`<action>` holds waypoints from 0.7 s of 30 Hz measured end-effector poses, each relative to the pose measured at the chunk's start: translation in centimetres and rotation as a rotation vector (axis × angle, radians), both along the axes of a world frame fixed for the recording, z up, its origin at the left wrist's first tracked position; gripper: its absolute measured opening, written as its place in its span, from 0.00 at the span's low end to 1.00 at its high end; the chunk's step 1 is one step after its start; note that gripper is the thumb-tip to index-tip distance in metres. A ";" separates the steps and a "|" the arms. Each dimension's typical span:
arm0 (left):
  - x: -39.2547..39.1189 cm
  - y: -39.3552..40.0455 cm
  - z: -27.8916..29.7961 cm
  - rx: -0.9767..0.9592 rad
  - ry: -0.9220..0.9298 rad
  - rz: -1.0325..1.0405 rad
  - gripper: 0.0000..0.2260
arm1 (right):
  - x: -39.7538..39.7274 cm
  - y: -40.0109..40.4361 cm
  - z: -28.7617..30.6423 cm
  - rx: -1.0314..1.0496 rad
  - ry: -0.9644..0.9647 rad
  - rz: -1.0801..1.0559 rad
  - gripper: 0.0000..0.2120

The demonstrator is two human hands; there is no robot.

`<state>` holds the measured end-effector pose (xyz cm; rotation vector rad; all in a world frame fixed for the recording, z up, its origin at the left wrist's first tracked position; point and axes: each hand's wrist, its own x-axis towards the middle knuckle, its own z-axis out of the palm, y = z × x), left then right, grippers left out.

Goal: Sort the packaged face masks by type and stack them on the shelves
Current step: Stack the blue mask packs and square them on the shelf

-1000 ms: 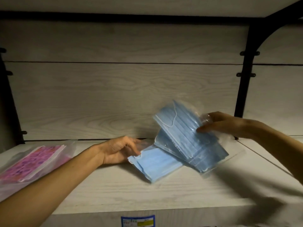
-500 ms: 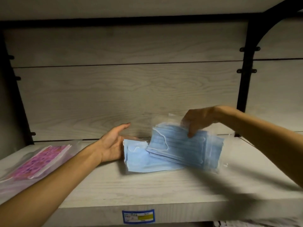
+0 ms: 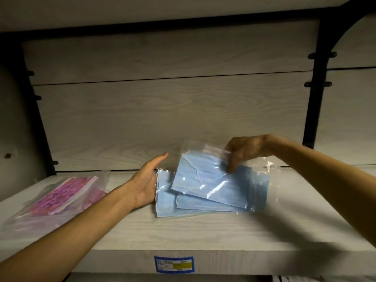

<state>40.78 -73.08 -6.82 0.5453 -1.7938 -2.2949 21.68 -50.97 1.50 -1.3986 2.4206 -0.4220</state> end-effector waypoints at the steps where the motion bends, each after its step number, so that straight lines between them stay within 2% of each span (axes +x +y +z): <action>1: 0.1 0.1 0.0 -0.002 -0.003 -0.020 0.27 | 0.6 -1.0 -0.3 -0.002 0.077 0.009 0.05; 5: 0.2 0.7 -0.3 -0.102 -0.022 -0.038 0.23 | 2.8 -4.0 -1.4 -0.032 0.201 0.080 0.09; 8: 0.0 1.2 -0.5 -0.218 -0.094 0.061 0.21 | 3.0 -4.0 -2.1 -0.130 0.249 0.086 0.11; 9: -0.2 1.4 -0.6 -0.240 -0.084 0.118 0.21 | 2.7 -3.6 -2.5 -0.158 0.286 0.066 0.16; 12: -0.7 1.7 -0.9 -0.357 0.078 0.341 0.15 | 1.9 -1.6 -4.2 -0.339 0.396 -0.110 0.42; 13: -0.9 1.6 -0.8 -0.400 0.154 0.384 0.14 | 1.7 -0.9 -5.0 -0.487 0.312 -0.202 0.48; 15: -1.3 1.6 0.0 -0.432 0.294 0.417 0.13 | 1.4 0.4 -6.1 -0.795 -0.088 -0.362 0.53; 17: -1.7 1.7 1.3 -0.430 0.415 0.426 0.13 | 1.1 1.5 -6.7 -0.919 -0.516 -0.371 0.47; 19: -2.1 1.9 2.6 -0.460 0.503 0.377 0.16 | 0.9 2.0 -6.8 -0.909 -0.669 -0.295 0.36; 21: -2.4 2.3 3.1 -0.513 0.518 0.342 0.21 | 0.9 1.9 -7.0 -0.949 -0.665 -0.263 0.29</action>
